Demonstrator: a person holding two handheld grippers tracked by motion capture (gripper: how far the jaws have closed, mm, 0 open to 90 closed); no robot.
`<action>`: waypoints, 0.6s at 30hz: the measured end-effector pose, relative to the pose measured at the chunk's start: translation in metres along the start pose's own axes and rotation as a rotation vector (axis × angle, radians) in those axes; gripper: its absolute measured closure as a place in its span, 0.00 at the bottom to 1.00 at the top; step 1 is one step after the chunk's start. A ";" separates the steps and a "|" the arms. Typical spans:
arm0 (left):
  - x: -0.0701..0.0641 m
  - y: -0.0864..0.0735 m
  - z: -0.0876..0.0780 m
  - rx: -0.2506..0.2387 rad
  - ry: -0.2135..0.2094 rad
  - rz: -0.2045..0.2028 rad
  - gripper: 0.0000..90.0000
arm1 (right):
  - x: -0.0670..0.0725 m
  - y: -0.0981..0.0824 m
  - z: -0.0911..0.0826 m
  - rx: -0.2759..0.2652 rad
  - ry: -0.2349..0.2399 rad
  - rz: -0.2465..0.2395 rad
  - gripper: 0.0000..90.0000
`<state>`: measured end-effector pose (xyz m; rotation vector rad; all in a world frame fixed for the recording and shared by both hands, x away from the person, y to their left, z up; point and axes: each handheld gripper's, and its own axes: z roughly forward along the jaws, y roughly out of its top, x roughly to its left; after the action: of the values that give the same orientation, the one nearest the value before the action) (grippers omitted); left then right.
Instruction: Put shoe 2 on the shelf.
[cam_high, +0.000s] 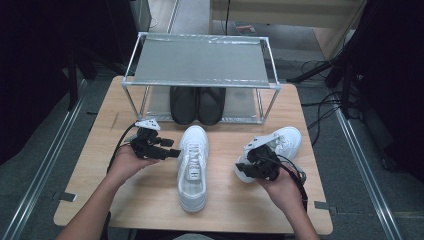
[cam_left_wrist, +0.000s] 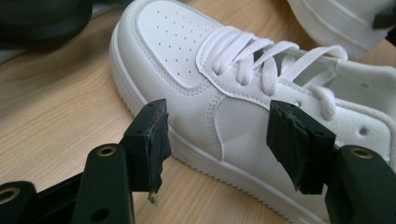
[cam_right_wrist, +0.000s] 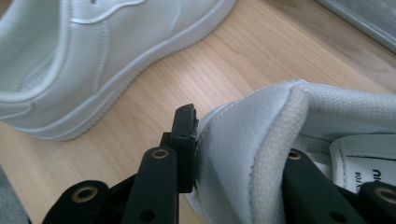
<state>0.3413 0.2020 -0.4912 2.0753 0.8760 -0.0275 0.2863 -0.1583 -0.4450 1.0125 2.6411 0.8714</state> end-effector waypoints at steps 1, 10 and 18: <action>0.001 0.001 0.000 0.006 -0.003 0.002 0.44 | 0.004 0.000 0.000 0.001 0.003 -0.006 0.80; 0.000 0.006 0.003 0.033 0.004 0.026 0.44 | 0.035 0.005 0.011 0.023 0.081 -0.029 0.80; 0.000 0.006 0.005 0.044 0.001 0.029 0.44 | 0.054 0.003 0.028 0.060 0.118 -0.065 0.81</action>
<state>0.3461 0.1964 -0.4902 2.1284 0.8525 -0.0300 0.2575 -0.1081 -0.4638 0.9094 2.7974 0.8677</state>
